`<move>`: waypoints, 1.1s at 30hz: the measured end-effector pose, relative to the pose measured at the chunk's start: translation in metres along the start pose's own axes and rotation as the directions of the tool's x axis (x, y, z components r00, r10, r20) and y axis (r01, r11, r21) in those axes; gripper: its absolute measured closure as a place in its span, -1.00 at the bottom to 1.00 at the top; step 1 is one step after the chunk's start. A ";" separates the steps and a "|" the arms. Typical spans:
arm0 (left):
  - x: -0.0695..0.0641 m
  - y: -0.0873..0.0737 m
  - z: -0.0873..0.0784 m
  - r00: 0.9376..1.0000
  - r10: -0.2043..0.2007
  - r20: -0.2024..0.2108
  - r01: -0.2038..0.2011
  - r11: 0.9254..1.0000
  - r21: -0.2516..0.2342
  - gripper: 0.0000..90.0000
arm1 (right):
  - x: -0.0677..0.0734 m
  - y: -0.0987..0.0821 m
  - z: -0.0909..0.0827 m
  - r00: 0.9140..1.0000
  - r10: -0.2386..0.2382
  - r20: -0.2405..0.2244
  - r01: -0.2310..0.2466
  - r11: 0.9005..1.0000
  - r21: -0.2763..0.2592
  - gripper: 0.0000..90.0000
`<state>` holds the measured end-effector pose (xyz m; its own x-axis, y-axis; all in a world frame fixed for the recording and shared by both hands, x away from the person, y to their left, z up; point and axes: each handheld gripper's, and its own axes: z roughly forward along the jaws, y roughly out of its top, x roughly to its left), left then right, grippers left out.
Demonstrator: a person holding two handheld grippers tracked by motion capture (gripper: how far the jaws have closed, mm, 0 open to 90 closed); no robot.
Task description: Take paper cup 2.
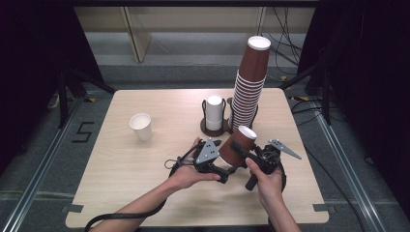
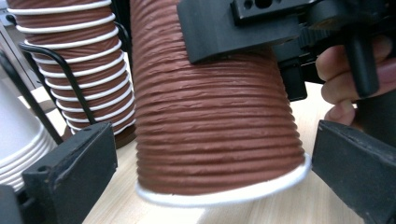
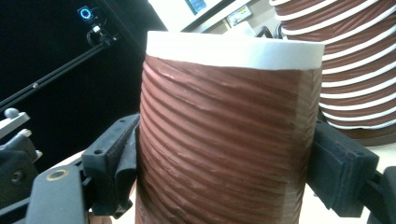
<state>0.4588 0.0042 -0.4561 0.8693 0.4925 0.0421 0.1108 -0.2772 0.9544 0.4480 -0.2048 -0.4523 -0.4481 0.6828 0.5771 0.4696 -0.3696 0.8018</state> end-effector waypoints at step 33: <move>0.003 0.002 0.012 0.999 -0.048 -0.001 0.048 0.998 0.028 -0.86 | 0.007 -0.001 0.003 1.000 0.000 -0.026 0.000 1.000 0.003 -0.57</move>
<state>0.4675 -0.0053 -0.4574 0.8626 0.5059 -0.0032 0.1656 -0.2765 0.9466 0.4461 -0.1976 -0.4497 -0.4678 0.6662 0.5808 0.4716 -0.3676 0.8015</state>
